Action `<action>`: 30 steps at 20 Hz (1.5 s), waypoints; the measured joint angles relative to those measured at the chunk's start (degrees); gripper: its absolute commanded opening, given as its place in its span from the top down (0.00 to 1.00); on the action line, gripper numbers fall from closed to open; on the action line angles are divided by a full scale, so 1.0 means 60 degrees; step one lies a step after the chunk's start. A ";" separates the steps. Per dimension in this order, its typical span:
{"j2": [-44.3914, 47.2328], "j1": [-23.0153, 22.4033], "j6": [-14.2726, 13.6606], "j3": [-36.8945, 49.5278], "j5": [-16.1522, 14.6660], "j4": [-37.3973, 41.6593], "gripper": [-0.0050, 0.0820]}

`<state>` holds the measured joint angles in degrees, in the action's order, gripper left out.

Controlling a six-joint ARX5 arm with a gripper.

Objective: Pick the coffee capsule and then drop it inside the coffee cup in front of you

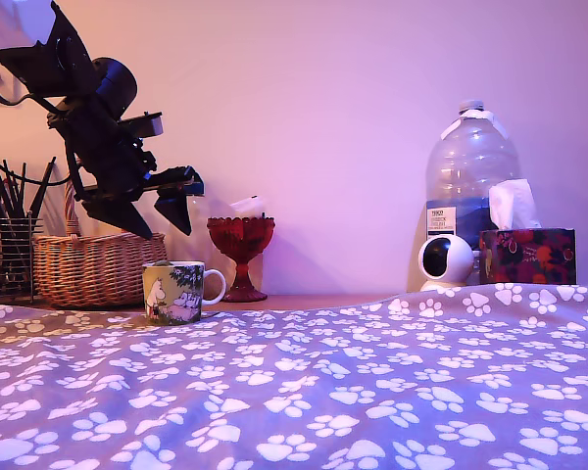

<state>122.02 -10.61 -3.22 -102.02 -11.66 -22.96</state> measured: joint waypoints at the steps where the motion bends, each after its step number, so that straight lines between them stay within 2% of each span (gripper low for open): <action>1: 0.0000 0.0000 0.0000 0.0000 -0.0040 -0.0047 0.58; 2: 0.0000 -0.0004 -0.0004 0.0000 -0.0062 -0.0149 0.75; 3: -0.0004 -0.0004 -0.0004 0.0000 -0.0146 -0.0291 0.88; 4: -0.0007 -0.0004 -0.0004 0.0000 -0.0251 -0.0466 0.93; 10: -0.0535 -0.0011 -0.0044 0.0000 -0.0470 -0.1042 0.94; 15: -0.1468 -0.0011 -0.0047 0.0357 -0.0630 -0.0863 0.94; 22: -0.3588 0.0233 -0.0055 0.3504 -0.0750 0.0499 0.94; 30: -0.6451 0.1209 0.0270 0.6819 -0.0812 0.1974 0.94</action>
<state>83.31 -3.36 -1.61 -61.10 -16.53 -11.11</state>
